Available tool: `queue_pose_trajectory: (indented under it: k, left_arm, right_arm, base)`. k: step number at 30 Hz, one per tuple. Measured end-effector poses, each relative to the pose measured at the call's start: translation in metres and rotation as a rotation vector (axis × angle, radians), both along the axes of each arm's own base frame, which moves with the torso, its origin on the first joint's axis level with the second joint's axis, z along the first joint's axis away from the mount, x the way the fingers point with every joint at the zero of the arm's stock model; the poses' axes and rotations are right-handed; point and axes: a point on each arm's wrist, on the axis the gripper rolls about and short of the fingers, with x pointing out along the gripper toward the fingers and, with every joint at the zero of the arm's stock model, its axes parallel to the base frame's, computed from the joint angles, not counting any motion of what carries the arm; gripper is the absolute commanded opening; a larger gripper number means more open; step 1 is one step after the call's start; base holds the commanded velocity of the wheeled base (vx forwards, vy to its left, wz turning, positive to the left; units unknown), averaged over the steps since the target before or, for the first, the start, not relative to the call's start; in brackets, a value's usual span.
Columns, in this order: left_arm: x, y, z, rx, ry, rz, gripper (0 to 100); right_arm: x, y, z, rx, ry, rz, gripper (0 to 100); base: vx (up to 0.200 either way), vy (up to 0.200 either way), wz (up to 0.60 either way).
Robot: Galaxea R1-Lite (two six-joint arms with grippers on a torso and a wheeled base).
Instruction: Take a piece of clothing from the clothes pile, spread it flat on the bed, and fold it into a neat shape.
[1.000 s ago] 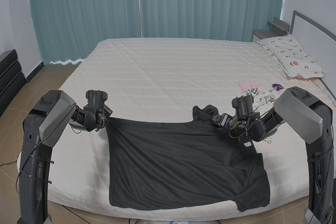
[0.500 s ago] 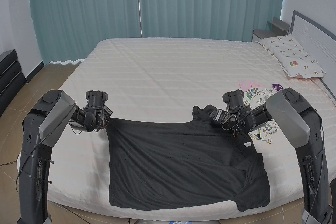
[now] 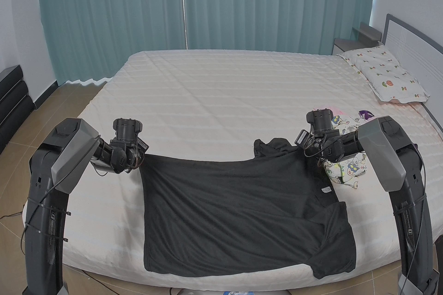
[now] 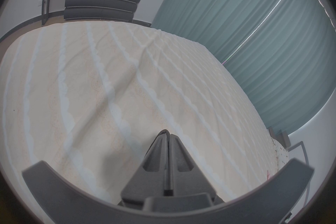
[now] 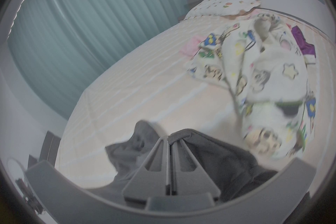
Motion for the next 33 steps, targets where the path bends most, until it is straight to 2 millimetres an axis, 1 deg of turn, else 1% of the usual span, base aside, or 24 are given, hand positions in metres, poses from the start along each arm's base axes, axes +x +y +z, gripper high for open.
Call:
queue_pose_trajectory:
  k: [3, 6, 7, 10, 13, 16, 18, 21, 25, 31, 32, 33]
  left_arm:
    - [0.001, 0.0, 0.001, -0.001, -0.007, 0.0, 0]
    - [0.003, 0.0, 0.002, -0.003, -0.02, -0.001, 0]
    - [0.004, 0.0, 0.003, -0.004, -0.026, -0.002, 0]
    - [0.009, 0.0, 0.007, -0.008, -0.071, 0.0, 0]
    - [0.014, 0.001, 0.01, -0.01, -0.103, 0.003, 0]
    - [0.019, 0.002, 0.013, -0.019, -0.132, 0.011, 0]
    - [0.022, 0.003, 0.015, -0.036, -0.152, 0.026, 0]
    - [0.025, 0.004, 0.018, -0.049, -0.17, 0.035, 0]
    - [0.03, 0.009, 0.022, -0.059, -0.2, 0.047, 0]
    - [0.033, 0.011, 0.016, -0.056, -0.192, 0.051, 0]
    - [0.034, 0.011, 0.015, -0.055, -0.19, 0.05, 100]
    - [0.034, 0.011, 0.014, -0.055, -0.189, 0.05, 100]
  right_arm:
    - [0.007, -0.023, -0.003, 0.0, -0.006, -0.063, 0]
    - [0.009, -0.036, -0.012, 0.007, 0.007, -0.094, 0]
    - [0.01, -0.037, -0.015, 0.013, 0.007, -0.1, 0]
    - [0.011, -0.037, -0.022, 0.037, 0.009, -0.112, 0]
    - [0.011, -0.033, -0.025, 0.049, -0.004, -0.11, 0]
    - [0.015, -0.031, -0.021, 0.063, -0.063, -0.109, 0]
    - [0.02, -0.028, -0.012, 0.08, -0.172, -0.107, 0]
    - [0.022, -0.028, -0.007, 0.089, -0.231, -0.108, 0]
    - [0.023, -0.03, -0.004, 0.09, -0.258, -0.112, 0]
    - [0.024, -0.027, -0.005, 0.086, -0.286, -0.104, 0]
    - [0.024, -0.026, -0.006, 0.084, -0.293, -0.102, 100]
    - [0.024, -0.026, -0.006, 0.083, -0.294, -0.101, 100]
  base:
    - [0.0, 0.0, 0.0]
    - [0.0, 0.0, 0.0]
    - [0.0, 0.0, 0.0]
    - [0.0, 0.0, 0.0]
    - [0.0, 0.0, 0.0]
    - [0.0, 0.0, 0.0]
    - [0.0, 0.0, 0.0]
    - [0.0, 0.0, 0.0]
    - [0.0, 0.0, 0.0]
    - [0.0, 0.0, 0.0]
    - [0.0, 0.0, 0.0]
    - [0.0, 0.0, 0.0]
